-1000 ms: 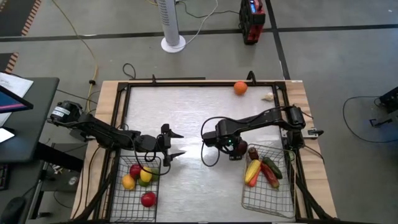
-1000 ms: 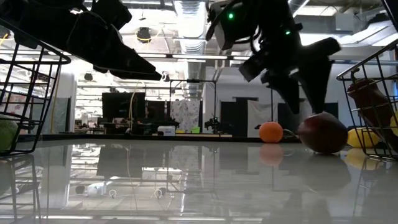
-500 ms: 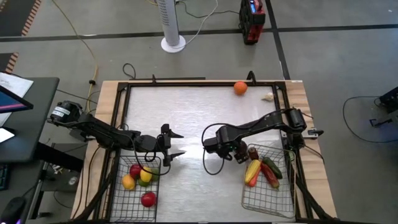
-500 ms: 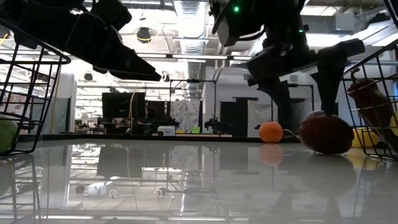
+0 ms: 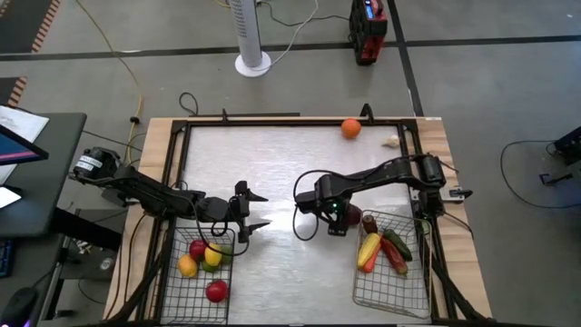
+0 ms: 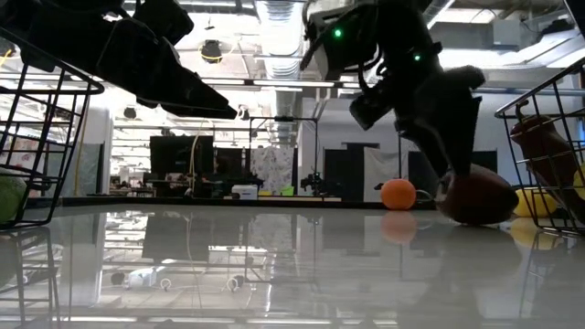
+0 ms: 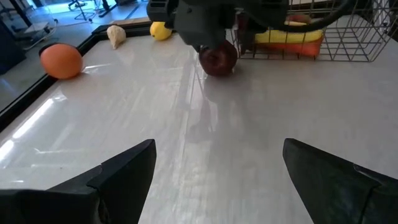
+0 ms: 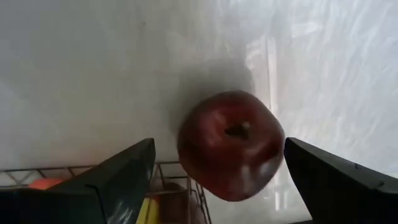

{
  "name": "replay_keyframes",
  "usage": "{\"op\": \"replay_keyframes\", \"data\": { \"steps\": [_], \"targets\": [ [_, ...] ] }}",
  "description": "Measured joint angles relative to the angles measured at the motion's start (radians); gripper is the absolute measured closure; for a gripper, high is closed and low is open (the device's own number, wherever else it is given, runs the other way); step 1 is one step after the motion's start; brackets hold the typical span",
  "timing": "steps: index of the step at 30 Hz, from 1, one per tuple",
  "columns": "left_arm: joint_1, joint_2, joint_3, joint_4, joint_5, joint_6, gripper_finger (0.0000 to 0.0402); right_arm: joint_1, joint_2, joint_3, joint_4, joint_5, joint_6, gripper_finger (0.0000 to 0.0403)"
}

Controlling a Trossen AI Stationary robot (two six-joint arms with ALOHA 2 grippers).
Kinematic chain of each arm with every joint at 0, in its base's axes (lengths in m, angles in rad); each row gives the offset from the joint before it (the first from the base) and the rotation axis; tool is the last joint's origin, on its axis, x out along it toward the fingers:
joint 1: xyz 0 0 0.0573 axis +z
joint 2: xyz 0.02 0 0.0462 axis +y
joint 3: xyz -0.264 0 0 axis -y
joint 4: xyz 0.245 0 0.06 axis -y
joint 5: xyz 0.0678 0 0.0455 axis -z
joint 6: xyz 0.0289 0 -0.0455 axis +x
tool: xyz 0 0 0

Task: Sort produce into baskets
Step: Put the red apple into the black wire basket

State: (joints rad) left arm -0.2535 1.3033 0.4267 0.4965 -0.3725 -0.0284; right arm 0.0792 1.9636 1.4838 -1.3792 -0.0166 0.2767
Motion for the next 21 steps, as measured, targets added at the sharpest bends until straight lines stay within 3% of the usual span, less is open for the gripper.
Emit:
{"op": "replay_keyframes", "data": {
  "steps": [16, 21],
  "targets": [
    [0.0, 0.0, 0.0, -0.009, 0.009, -0.001, 0.006, 0.019, -0.003, -0.141, 0.064, 0.018, -0.072, 0.002],
    [0.0, 0.0, 0.0, -0.009, 0.009, 0.0, 0.006, 0.018, -0.004, -0.146, 0.075, 0.019, -0.076, 0.0037]
  ]
}}
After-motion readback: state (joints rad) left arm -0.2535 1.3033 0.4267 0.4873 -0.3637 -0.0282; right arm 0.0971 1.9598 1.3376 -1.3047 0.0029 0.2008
